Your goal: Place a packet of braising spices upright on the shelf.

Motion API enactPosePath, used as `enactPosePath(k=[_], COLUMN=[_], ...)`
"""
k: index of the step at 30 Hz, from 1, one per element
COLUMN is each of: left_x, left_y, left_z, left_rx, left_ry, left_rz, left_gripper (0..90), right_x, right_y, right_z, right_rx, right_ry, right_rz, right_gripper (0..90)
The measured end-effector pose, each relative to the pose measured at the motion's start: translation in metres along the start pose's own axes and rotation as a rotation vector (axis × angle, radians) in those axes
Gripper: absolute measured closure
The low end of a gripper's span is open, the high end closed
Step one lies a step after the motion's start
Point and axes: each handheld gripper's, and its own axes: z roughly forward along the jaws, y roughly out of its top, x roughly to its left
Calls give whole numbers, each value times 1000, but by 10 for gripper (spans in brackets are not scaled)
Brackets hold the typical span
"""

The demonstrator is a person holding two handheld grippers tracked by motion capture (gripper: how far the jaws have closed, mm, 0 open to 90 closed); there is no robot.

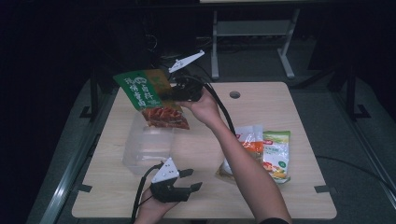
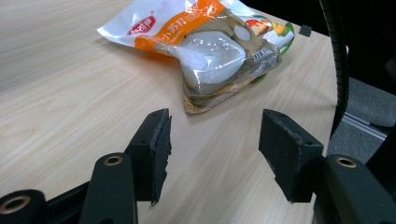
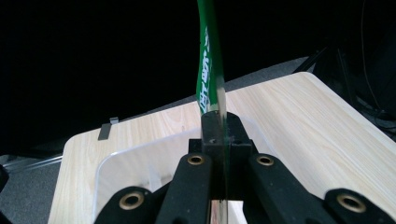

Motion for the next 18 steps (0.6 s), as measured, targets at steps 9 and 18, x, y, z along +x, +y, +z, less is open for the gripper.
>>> enactPosePath(k=[9,18], left_x=[2,3], left_y=[1,1], left_z=[-3,-5], left_rx=[3,-18], left_ry=[2,-5], left_rz=[12,2], left_gripper=[437,434], right_x=[-15,-26], right_y=[-1,-13], right_z=[36,64], right_rx=[-12,-14], right_ry=[11,21], right_rz=[41,87], right_gripper=[897,897])
